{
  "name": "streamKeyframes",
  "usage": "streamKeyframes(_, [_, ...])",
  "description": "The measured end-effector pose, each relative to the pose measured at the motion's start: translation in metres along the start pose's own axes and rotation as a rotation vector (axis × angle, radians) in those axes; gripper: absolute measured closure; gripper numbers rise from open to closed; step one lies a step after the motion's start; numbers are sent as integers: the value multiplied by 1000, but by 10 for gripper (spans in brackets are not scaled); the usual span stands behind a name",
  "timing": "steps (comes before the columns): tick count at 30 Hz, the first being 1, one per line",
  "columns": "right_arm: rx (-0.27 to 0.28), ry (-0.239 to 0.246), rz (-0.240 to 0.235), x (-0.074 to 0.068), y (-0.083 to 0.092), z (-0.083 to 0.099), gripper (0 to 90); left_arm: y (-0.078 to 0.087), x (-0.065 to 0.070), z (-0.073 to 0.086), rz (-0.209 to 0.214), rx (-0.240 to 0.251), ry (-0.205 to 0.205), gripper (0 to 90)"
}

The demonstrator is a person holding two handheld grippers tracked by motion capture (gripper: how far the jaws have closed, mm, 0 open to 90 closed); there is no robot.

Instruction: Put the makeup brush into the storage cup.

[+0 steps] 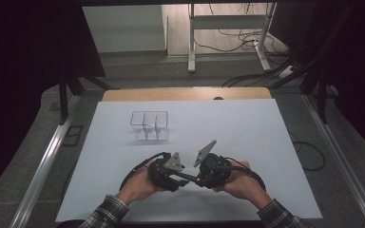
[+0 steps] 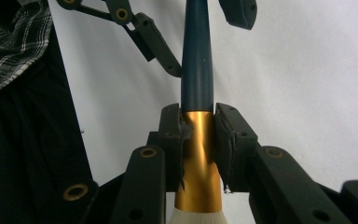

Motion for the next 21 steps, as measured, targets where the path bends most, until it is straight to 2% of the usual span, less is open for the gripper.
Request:
streamKeyframes(1, [0,0,-2,0,0,0,720,-1,0,0,-3,5,-6,487])
streamKeyframes(4, [2,2,-7,-1,0,0,719,-3,2,2,2,-20,-46,573])
streamKeyframes(6, [-5,8,-16,-3,0,1,711,-6,7,5,41,-44,-80,643])
streamKeyframes(7, [-1,25,-10,-2,-1,1,688,-6,7,5,41,-44,-80,689])
streamKeyframes(8, [24,32,17,2,-1,0,635,-9,14,6,89,-61,-100,751])
streamKeyframes(9, [43,7,50,7,0,-3,617,-9,12,4,70,-63,-89,772])
streamKeyframes(11, [59,-16,32,12,1,-3,477,-8,12,4,73,-68,-79,773])
streamKeyframes(12, [79,-36,42,14,1,-3,397,-6,9,4,79,-39,-43,773])
streamKeyframes(13, [88,-45,58,17,1,-3,350,-6,7,5,77,-36,-27,773])
streamKeyframes(16, [102,-53,61,22,-1,-1,254,-3,3,6,76,-27,8,774])
streamKeyframes(17, [102,-53,61,22,-1,-1,254,-3,3,6,76,-27,8,773])
streamKeyframes(20, [112,-65,88,26,-4,1,150,-4,3,7,75,-27,23,774])
streamKeyframes(21, [112,-65,88,26,-4,1,150,-4,3,7,75,-27,23,773])
Point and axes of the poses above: each handheld gripper's, and its own axes: y roughly backward along the jaws, z roughly out of its underside, x roughly to its right, the point moved 10 cm from there along -y, roughly forward along the jaws, and after that the axes turned 13 degrees about z, right-handed, at the moved point
